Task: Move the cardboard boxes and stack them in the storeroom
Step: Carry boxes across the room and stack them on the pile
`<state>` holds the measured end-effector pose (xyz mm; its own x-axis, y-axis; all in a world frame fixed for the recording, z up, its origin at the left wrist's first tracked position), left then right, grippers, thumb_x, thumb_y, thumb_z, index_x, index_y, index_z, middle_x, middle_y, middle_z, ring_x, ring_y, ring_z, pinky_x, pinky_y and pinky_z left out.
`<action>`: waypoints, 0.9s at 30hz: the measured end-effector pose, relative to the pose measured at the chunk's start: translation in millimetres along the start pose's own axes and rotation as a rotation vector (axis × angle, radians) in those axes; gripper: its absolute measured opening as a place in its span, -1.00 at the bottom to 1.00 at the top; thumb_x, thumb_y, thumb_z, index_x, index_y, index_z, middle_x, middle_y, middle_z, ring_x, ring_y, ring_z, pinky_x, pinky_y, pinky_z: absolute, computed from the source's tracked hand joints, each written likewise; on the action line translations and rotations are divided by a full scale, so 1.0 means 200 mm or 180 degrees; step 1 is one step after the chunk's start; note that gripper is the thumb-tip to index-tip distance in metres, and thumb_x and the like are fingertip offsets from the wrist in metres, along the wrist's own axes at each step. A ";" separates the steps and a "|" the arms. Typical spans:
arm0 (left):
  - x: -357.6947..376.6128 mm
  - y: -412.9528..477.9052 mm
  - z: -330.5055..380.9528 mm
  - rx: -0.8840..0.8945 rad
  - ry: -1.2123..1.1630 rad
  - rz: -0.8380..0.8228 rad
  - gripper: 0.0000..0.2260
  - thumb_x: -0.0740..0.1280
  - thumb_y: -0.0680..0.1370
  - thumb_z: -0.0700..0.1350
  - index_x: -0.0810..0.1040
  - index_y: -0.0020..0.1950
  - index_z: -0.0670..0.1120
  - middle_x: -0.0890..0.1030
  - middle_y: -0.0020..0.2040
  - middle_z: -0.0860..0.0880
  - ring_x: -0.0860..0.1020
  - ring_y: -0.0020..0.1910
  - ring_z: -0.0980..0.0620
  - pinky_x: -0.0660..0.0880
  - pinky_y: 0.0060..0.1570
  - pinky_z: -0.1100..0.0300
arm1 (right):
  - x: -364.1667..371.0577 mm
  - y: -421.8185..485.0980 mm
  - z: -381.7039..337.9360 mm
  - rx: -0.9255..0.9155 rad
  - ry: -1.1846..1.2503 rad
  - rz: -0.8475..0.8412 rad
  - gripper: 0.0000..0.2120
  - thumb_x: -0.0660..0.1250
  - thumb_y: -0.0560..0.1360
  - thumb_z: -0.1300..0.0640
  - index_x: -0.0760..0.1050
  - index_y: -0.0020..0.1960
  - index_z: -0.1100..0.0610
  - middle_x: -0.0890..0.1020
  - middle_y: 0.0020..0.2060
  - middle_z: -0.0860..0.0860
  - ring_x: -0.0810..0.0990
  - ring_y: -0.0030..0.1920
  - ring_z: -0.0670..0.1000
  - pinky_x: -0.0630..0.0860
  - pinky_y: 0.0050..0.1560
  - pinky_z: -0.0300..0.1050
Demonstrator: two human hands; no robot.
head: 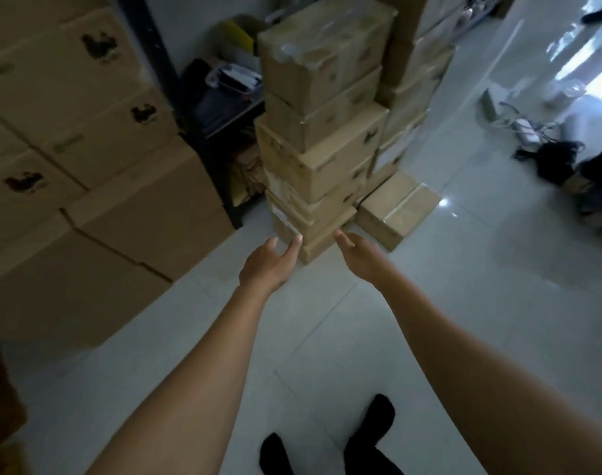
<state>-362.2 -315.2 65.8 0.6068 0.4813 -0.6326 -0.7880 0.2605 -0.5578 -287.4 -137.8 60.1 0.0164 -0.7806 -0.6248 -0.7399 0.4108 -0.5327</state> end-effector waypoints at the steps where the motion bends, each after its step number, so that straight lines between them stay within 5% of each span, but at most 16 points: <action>1: 0.08 0.04 0.11 0.0033 -0.0007 -0.0009 -0.28 0.03 0.53 0.40 0.21 0.55 -0.02 0.28 0.52 -0.08 0.28 0.46 -0.13 0.27 0.36 -0.05 | -0.10 0.05 0.08 0.0020 0.0055 0.0049 -0.41 -0.05 0.62 -0.22 0.30 0.47 0.12 0.36 0.44 0.14 0.29 0.45 0.15 0.20 0.41 0.01; 15: 0.98 0.91 1.10 -0.0060 -0.0232 -0.0173 -0.31 0.06 0.54 0.37 0.29 0.51 -0.06 0.36 0.47 -0.10 0.34 0.42 -0.14 0.30 0.34 -0.05 | -1.16 0.98 0.92 0.0372 0.0159 0.0264 -0.39 -0.03 0.62 -0.21 0.26 0.48 0.18 0.37 0.43 0.17 0.29 0.45 0.16 0.22 0.40 0.00; 27: 1.64 1.86 1.34 -0.0673 -0.0709 -0.0201 -0.30 0.09 0.54 0.36 0.20 0.55 -0.05 0.30 0.51 -0.09 0.30 0.45 -0.13 0.32 0.36 -0.10 | -1.44 2.23 1.48 0.0425 -0.0180 0.0072 -0.40 -0.02 0.61 -0.22 0.29 0.48 0.15 0.40 0.41 0.14 0.28 0.45 0.16 0.21 0.41 0.01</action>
<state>-483.4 164.2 -205.2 0.5978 0.6472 -0.4730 -0.6964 0.1271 -0.7063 -423.1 409.6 -165.9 0.0415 -0.7442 -0.6667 -0.6444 0.4900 -0.5871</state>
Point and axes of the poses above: each hand's wrist, its own y-axis towards the middle knuckle, its own x-axis out of the palm, z = x × y, the point moved 10 cm from there along y, towards the middle knuckle
